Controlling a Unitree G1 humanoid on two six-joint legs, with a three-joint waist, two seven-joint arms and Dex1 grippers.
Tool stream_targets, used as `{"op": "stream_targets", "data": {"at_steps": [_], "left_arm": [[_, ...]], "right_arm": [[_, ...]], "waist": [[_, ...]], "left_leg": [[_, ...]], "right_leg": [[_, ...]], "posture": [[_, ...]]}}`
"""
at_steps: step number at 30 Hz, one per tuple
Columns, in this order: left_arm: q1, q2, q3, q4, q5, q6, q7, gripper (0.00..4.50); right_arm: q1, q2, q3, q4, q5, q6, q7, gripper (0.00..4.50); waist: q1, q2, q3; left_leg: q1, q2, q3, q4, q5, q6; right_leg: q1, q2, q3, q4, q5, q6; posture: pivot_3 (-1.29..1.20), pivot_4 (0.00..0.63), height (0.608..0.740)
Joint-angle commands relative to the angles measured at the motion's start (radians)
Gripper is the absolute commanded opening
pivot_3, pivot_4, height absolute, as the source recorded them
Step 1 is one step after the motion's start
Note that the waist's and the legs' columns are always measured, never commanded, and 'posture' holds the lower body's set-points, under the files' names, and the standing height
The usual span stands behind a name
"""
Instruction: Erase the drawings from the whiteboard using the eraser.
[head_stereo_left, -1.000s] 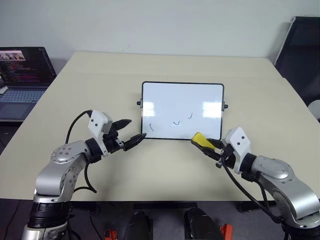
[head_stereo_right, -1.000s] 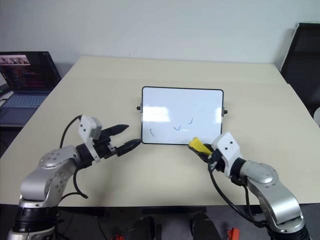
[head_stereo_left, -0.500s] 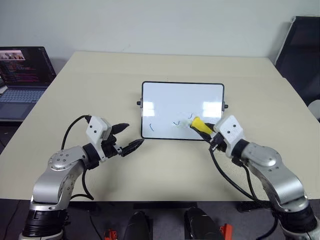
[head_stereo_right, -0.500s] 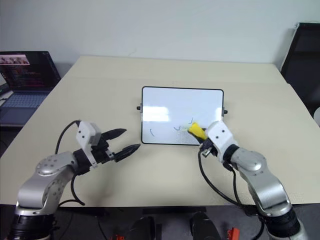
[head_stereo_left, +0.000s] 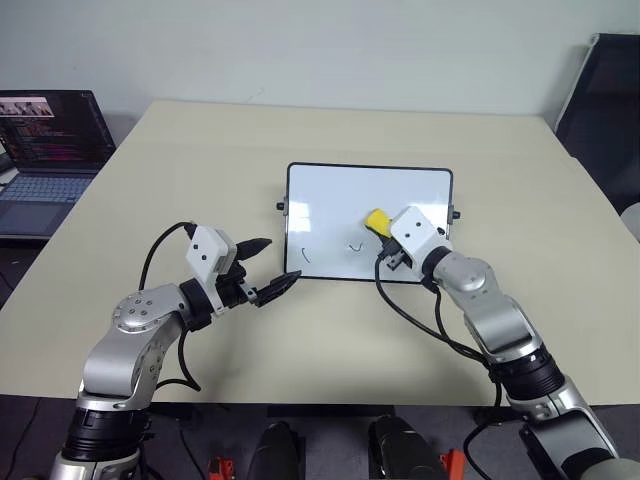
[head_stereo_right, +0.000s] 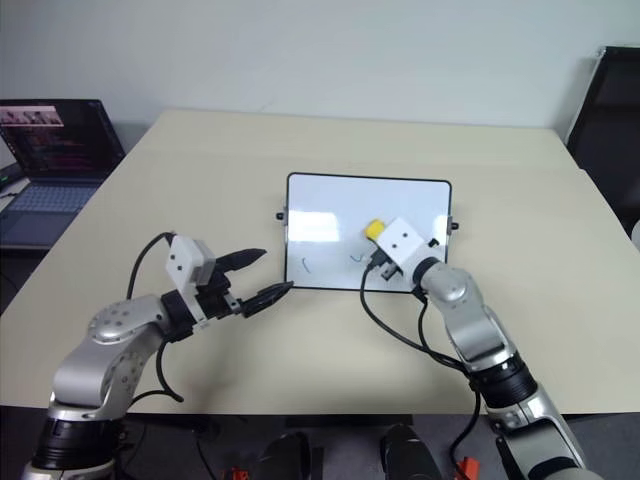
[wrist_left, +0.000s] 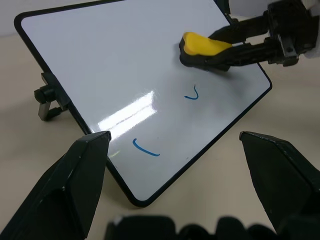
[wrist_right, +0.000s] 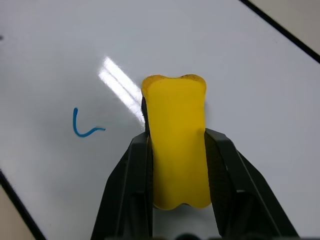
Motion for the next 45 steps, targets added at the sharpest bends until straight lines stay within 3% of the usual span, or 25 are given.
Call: {"op": "stream_targets", "data": {"at_steps": [1, 10, 13, 21, 29, 37, 45], "left_arm": [[-0.013, -0.003, 0.008, -0.010, -0.003, -0.020, 0.001, 4.50], [-0.017, -0.012, 0.003, -0.009, -0.004, -0.014, 0.002, 4.50], [-0.017, -0.011, 0.004, -0.009, -0.005, -0.014, 0.000, 4.50], [-0.016, -0.009, 0.005, -0.005, -0.007, -0.013, -0.005, 4.50], [-0.003, -0.006, 0.008, 0.002, -0.006, -0.017, -0.012, 4.50], [0.025, 0.002, 0.022, 0.027, 0.003, -0.039, -0.021, 4.50], [0.031, 0.005, 0.021, 0.029, 0.005, -0.051, -0.026, 4.50]], "right_arm": [[0.042, 0.001, 0.028, 0.020, -0.008, -0.021, 0.032, 1.09], [-0.017, 0.043, -0.089, 0.132, -0.082, -0.049, -0.156, 1.09], [-0.001, 0.040, -0.102, 0.125, -0.069, 0.006, -0.131, 1.09], [0.070, -0.073, 0.058, -0.009, -0.084, 0.087, 0.110, 1.08], [-0.021, -0.042, -0.032, 0.078, -0.176, -0.005, -0.092, 1.06], [0.001, -0.102, 0.141, 0.019, -0.207, -0.101, 0.134, 1.04], [-0.061, -0.076, 0.126, 0.087, -0.332, -0.192, 0.026, 1.04]], "waist": [[-0.001, 0.000, 0.000], [-0.004, 0.000, 0.000], [-0.001, -0.001, -0.001], [-0.002, -0.004, -0.002], [-0.008, -0.003, -0.002], [-0.007, -0.004, -0.002], [-0.007, -0.003, -0.002]], "left_leg": [[0.000, 0.000, 0.000, 0.001, 0.000, 0.000], [0.002, 0.000, 0.000, 0.009, 0.000, 0.001], [0.002, 0.000, 0.000, 0.013, 0.001, 0.001], [0.002, 0.000, 0.000, 0.013, 0.001, 0.001], [0.002, 0.000, 0.000, 0.011, 0.001, 0.001], [0.002, 0.000, 0.002, 0.011, 0.001, 0.001], [0.001, 0.001, 0.002, 0.002, 0.001, 0.001]], "right_leg": [[0.000, 0.000, 0.000, 0.000, 0.000, 0.000], [0.002, 0.000, 0.001, 0.001, 0.004, -0.002], [0.001, -0.001, 0.001, 0.000, 0.004, -0.002], [0.003, -0.002, 0.000, -0.001, 0.004, -0.002], [-0.001, -0.001, 0.001, 0.000, 0.004, -0.002], [0.000, -0.004, 0.001, -0.005, 0.004, -0.002], [-0.003, -0.002, 0.000, -0.001, 0.004, -0.002]], "posture": [[0.00, 0.150, 0.740], [0.00, 0.150, 0.740], [0.00, 0.150, 0.740], [0.00, 0.150, 0.740], [0.00, 0.150, 0.740], [0.00, 0.150, 0.740], [0.00, 0.150, 0.740]]}}
